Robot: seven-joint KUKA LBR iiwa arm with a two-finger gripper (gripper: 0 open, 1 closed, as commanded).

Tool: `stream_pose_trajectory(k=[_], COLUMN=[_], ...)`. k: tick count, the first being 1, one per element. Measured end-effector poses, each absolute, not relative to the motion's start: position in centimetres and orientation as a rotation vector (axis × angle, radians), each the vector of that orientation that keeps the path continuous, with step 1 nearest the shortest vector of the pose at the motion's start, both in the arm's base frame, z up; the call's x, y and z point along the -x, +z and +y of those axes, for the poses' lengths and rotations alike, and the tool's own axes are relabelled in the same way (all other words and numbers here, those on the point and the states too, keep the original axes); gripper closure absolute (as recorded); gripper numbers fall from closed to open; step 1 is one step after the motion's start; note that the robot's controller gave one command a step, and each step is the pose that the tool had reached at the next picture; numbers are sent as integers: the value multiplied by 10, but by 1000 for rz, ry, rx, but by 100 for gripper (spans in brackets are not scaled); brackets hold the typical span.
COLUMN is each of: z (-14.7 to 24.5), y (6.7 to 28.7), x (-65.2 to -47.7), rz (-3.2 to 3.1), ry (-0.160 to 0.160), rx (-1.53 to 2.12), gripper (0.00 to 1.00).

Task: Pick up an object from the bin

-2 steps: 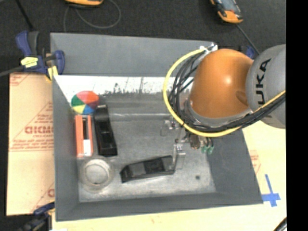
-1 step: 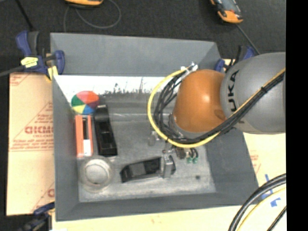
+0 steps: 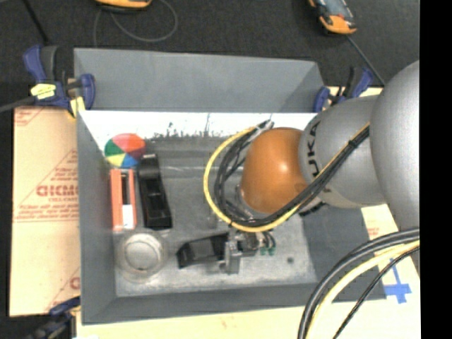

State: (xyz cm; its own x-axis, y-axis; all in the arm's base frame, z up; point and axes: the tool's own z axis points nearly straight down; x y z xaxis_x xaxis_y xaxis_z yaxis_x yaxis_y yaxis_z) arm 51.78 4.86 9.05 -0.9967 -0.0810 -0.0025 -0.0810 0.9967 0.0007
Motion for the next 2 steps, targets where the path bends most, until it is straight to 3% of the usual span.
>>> stream_pose_trajectory(k=[1, 2], z=[56, 51], y=[98, 84], x=[-522, -528], rz=[3138, 3139], ry=[0, 1], rx=[152, 142], gripper=[0, 0])
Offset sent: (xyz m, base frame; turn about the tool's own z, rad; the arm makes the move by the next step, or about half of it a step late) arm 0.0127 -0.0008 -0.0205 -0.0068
